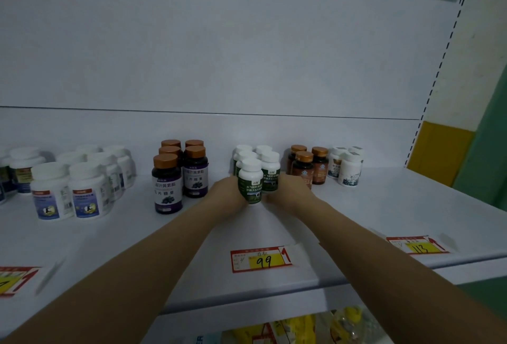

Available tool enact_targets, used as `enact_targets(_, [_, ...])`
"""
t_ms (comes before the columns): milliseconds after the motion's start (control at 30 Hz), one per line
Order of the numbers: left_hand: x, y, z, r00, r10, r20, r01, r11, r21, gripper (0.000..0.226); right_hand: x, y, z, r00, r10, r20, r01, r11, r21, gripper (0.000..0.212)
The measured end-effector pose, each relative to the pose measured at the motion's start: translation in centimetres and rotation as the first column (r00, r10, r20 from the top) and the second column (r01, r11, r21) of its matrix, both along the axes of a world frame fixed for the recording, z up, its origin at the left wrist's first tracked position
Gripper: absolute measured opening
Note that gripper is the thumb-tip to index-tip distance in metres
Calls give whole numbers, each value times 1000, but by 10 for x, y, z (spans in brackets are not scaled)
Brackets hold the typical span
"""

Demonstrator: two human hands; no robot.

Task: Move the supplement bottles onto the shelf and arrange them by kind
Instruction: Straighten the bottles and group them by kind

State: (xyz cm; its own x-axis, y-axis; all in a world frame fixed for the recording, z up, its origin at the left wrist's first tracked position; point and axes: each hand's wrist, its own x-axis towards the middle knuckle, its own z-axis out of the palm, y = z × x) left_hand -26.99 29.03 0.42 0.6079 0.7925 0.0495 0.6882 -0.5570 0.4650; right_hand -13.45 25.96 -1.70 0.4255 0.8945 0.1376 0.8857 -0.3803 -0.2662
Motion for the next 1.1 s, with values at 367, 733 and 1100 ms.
enact_targets(367, [3,-23,2,995,65,-79,-67,997,-24,34,16,-44,12,999,-18,-49,15,997,-75,29])
enact_targets(733, [116,-70,19,993,112,-26,-113,991,-64,11,120,-61,17,1000,-1,20,2,998,-63,20])
enact_targets(1100, [178,-28,-12,928,335,164,-318,941,-119,38,160,-15,8,998,51,-40,-53,996,-69,32])
